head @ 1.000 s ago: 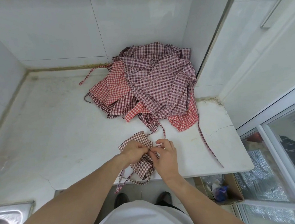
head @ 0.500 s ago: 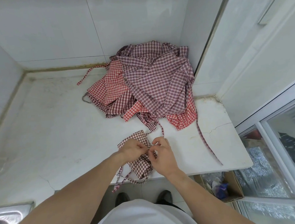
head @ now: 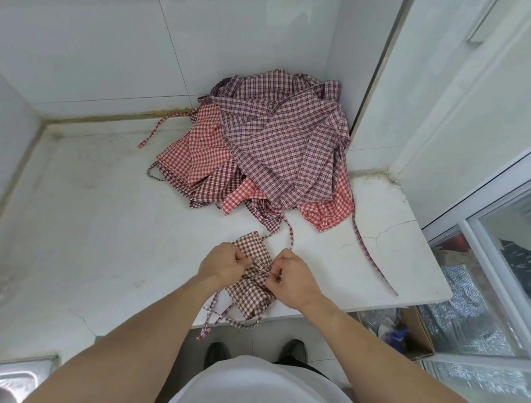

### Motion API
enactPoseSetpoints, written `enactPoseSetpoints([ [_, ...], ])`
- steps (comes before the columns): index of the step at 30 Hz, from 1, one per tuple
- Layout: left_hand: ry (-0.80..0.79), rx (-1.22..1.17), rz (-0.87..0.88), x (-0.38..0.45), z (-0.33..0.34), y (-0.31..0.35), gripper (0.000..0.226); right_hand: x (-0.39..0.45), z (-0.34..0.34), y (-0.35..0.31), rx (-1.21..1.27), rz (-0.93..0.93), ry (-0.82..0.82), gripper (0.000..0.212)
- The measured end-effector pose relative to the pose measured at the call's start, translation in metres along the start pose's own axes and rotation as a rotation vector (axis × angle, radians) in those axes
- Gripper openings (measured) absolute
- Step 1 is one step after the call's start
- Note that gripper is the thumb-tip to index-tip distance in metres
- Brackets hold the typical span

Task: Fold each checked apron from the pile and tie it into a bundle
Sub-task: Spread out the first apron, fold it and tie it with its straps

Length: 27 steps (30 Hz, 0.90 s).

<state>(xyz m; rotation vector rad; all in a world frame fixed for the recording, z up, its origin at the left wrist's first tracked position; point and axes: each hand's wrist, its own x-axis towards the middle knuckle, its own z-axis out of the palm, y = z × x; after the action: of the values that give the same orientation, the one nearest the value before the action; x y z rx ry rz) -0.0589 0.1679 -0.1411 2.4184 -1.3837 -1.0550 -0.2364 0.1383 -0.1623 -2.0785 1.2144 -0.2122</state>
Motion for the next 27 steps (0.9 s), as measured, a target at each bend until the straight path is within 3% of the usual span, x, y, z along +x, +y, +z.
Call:
enactPoseSetpoints([
  [7,0.1,0.01,-0.062,0.0,0.002,-0.001,0.021,0.001,0.003,-0.012,-0.128,-0.106,-0.086,0.006],
  [18,0.1,-0.047,-0.063,-0.009,0.002,0.003,0.024,0.002,0.003,-0.019,-0.235,-0.11,-0.182,0.012],
  [21,0.065,-0.049,-0.013,-0.007,-0.003,-0.006,0.014,0.003,-0.002,-0.021,-0.259,-0.098,-0.228,0.011],
  [24,0.052,-0.085,0.051,-0.004,-0.021,-0.029,0.033,-0.001,-0.002,-0.014,-0.038,0.004,-0.128,0.017],
  [26,0.081,-0.071,0.043,-0.009,-0.031,-0.042,0.058,-0.006,0.0,-0.009,0.226,0.168,-0.012,0.011],
  [27,0.071,-0.091,0.009,-0.013,-0.032,-0.045,0.068,-0.01,0.001,-0.008,0.348,0.261,0.006,0.018],
])
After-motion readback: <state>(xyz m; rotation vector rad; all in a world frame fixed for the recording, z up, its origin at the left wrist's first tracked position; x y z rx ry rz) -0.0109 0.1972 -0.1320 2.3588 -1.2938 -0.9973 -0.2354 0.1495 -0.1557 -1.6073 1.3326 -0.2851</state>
